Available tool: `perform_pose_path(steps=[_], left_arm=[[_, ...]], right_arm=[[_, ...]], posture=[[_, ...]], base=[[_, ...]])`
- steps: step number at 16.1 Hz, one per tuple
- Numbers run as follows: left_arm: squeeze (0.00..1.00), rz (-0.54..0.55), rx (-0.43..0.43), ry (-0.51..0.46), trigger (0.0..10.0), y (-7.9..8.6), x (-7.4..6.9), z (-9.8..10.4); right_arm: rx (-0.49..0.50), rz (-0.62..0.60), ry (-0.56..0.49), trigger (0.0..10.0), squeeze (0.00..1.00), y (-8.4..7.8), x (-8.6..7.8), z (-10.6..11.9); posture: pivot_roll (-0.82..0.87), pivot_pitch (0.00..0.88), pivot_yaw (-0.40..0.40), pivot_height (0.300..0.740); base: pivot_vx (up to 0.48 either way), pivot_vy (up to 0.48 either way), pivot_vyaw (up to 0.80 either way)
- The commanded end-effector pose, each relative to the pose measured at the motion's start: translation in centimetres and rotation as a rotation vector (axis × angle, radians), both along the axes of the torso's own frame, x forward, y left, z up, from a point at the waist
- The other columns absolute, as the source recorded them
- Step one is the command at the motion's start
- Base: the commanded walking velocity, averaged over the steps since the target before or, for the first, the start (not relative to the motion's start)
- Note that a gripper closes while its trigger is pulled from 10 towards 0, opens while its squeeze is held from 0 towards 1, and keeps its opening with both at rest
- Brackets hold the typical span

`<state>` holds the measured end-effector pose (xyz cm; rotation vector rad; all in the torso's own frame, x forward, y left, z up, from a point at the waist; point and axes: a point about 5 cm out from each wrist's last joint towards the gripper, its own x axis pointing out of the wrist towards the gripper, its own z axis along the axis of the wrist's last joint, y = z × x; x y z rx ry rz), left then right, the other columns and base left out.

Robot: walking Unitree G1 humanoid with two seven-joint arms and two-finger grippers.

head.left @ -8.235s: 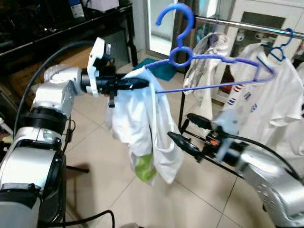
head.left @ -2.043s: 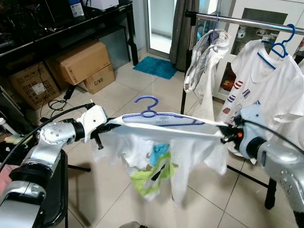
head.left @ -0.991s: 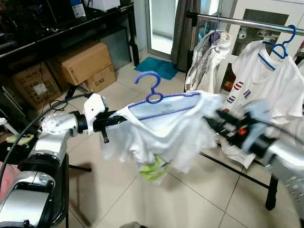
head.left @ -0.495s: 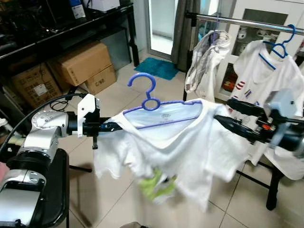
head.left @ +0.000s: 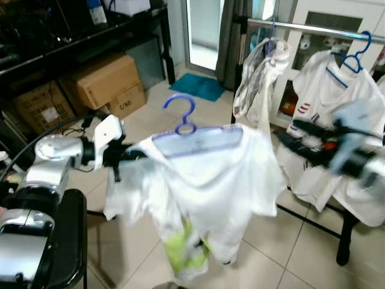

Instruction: Hang hanger

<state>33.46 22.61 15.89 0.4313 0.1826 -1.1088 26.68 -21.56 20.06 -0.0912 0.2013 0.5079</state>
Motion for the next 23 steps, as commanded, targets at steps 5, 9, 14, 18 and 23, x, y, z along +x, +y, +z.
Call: perform_pose_path(steps=[5, 9, 14, 18, 23], left_arm=[[0.0, 0.002, -0.067, -0.042, 0.0, -0.8, 0.3, 0.7], [0.0, -0.012, -0.08, -0.028, 0.0, -1.1, 0.1, 0.3], [0.0, -0.029, -0.097, -0.015, 0.0, -1.6, -0.1, 0.1], [0.0, -0.035, -0.117, -0.015, 0.0, -2.3, -0.1, 0.0], [0.0, -0.031, -0.12, -0.014, 0.0, -2.3, -0.2, 0.0]], right_arm=[[0.017, -0.06, 0.102, 10.0, 0.0, 4.1, -0.6, -2.1], [0.01, -0.212, 0.081, 10.0, 0.0, 5.2, 0.2, -2.2], [0.026, -0.27, 0.013, 9.1, 0.0, 5.8, 1.3, -1.0], [0.031, -0.291, 0.037, 3.3, 0.0, 6.7, 1.8, -1.5], [0.03, -0.311, 0.041, 0.0, 0.0, 6.7, 2.0, -1.6]], posture=[[-0.16, 0.0, 0.126, 0.74], [-0.16, 0.0, 0.128, 0.74], [-0.16, 0.0, 0.125, 0.74], [-0.16, 0.0, 0.123, 0.74], [-0.16, 0.0, 0.119, 0.74]], base=[[0.0, 0.0, 0.0], [0.0, 0.0, 0.0], [0.0, 0.0, 0.0], [0.0, 0.0, 0.0], [0.0, 0.0, 0.0]])
